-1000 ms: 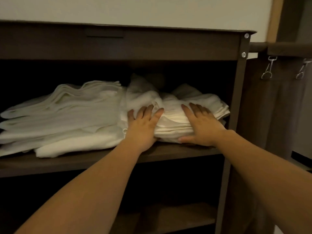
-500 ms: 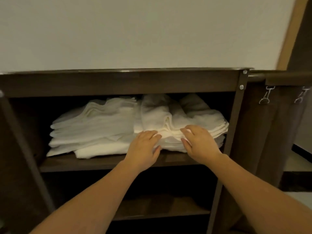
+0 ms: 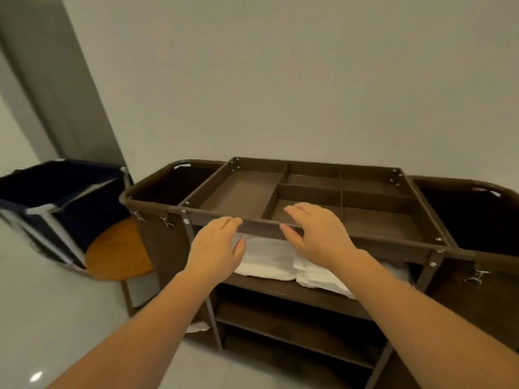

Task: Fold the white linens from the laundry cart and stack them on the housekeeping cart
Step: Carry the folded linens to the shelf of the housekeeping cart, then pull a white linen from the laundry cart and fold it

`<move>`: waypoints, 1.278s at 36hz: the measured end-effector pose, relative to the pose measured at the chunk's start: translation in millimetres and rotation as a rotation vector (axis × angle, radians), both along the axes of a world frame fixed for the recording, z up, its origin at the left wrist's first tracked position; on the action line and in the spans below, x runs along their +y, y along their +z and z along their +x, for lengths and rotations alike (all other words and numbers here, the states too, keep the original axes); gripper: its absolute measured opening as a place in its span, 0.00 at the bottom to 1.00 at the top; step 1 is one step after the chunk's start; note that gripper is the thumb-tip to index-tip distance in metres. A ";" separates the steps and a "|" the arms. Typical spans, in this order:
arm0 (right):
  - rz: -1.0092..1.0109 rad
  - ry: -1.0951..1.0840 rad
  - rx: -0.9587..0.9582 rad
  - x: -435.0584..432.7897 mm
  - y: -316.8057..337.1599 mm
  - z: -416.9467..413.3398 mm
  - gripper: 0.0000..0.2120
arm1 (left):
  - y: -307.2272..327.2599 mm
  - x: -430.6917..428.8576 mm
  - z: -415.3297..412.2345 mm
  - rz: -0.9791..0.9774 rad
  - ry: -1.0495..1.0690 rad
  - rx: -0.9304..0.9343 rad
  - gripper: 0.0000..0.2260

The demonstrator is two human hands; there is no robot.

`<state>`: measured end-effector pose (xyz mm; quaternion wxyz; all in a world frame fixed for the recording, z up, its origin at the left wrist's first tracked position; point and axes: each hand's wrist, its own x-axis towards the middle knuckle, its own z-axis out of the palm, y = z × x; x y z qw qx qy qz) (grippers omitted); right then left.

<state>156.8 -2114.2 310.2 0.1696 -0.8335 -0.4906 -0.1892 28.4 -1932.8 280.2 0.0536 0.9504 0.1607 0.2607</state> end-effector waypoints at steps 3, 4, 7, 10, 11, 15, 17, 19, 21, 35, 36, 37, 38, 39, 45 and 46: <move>0.012 0.084 -0.023 18.9 26.6 -18.4 0.24 | 26.5 7.2 -41.6 0.009 0.121 -0.026 0.20; 0.013 0.105 -0.026 26.1 31.4 -25.5 0.25 | 31.4 10.0 -55.2 0.014 0.161 -0.031 0.20; 0.006 0.173 -0.022 45.7 38.5 -50.6 0.25 | 39.3 19.6 -95.3 0.010 0.273 -0.042 0.20; -0.002 0.236 -0.020 65.5 41.9 -76.8 0.25 | 41.8 35.4 -134.7 0.000 0.358 -0.045 0.20; -0.011 0.255 -0.020 73.6 42.6 -85.8 0.25 | 42.0 41.3 -148.2 -0.007 0.383 -0.049 0.20; -0.040 0.319 -0.023 112.8 46.6 -116.7 0.25 | 43.1 67.1 -192.8 -0.041 0.450 -0.050 0.21; -0.057 0.337 -0.026 135.2 48.6 -130.1 0.25 | 42.1 84.2 -210.8 -0.061 0.481 -0.061 0.21; -0.077 0.334 -0.022 159.4 50.3 -140.7 0.25 | 39.5 104.6 -227.0 -0.067 0.498 -0.065 0.21; -0.098 0.326 -0.027 187.5 52.0 -150.2 0.25 | 36.5 129.9 -241.8 -0.070 0.506 -0.062 0.21; -0.134 0.354 0.045 413.7 53.7 -247.4 0.27 | 49.2 336.3 -338.5 -0.074 0.562 -0.033 0.21; -0.138 0.363 0.055 426.3 53.5 -251.9 0.27 | 47.9 347.7 -344.4 -0.078 0.572 -0.027 0.21; -0.145 0.372 0.067 439.7 52.6 -255.5 0.27 | 46.0 358.9 -349.8 -0.086 0.579 -0.024 0.21; -0.153 0.383 0.081 453.1 51.4 -258.4 0.27 | 43.9 369.8 -354.6 -0.094 0.584 -0.024 0.21; -0.161 0.393 0.096 466.8 49.2 -260.1 0.27 | 41.6 380.5 -358.6 -0.101 0.590 -0.023 0.21; -0.209 0.461 0.148 548.7 26.5 -258.2 0.26 | 20.2 448.3 -364.0 -0.148 0.632 -0.019 0.20; -0.219 0.470 0.160 563.3 22.2 -256.3 0.26 | 15.3 460.9 -362.5 -0.154 0.639 -0.021 0.20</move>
